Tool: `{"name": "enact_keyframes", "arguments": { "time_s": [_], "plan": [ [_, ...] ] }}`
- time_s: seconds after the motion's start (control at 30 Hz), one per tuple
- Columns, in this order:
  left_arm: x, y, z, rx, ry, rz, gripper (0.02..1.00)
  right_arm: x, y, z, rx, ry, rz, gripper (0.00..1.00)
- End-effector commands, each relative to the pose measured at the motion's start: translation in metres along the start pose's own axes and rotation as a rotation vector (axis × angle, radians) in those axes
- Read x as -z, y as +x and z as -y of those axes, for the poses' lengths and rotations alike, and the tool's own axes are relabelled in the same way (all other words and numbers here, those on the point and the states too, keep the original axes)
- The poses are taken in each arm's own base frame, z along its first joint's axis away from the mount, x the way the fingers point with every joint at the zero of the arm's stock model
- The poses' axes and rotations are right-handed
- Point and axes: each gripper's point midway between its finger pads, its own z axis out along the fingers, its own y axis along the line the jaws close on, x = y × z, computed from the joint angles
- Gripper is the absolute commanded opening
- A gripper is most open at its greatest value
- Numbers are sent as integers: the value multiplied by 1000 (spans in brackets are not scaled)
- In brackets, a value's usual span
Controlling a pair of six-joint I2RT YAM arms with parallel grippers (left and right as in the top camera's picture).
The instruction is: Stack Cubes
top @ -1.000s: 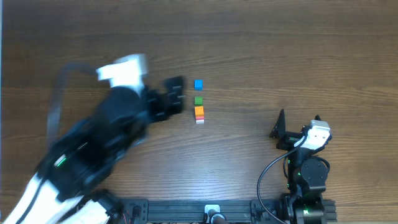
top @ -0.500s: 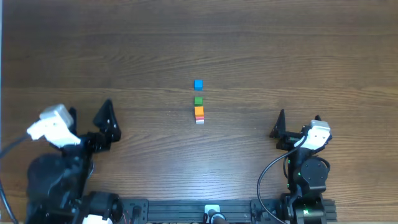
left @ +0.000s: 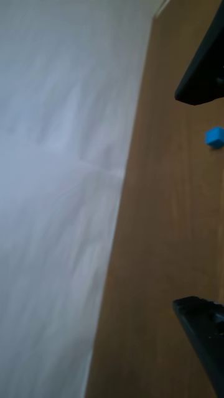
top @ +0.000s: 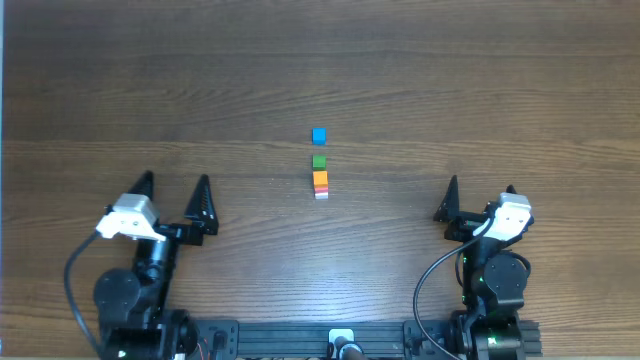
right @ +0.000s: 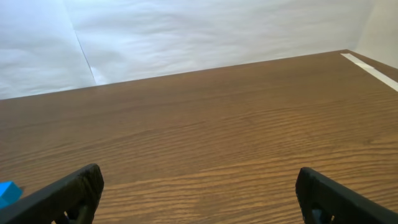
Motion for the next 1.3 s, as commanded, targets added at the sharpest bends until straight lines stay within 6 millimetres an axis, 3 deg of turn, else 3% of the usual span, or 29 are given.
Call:
{"name": "enact_keyframes", "arguments": {
  "time_s": [0.03,0.23,0.5,1.3],
  "plan": [
    [-2,24,0,-18,34,-29,998,0,1,4,4,19,4,991],
    [-6,56,-10,-32,18,-92,998,0,1,4,4,19,4,991],
    [-6,57,-1,-164,77,-91,1000,0,1,4,4,19,4,991],
    [-6,57,-1,-165,77,-92,998,0,1,4,4,19,4,991]
  ]
}}
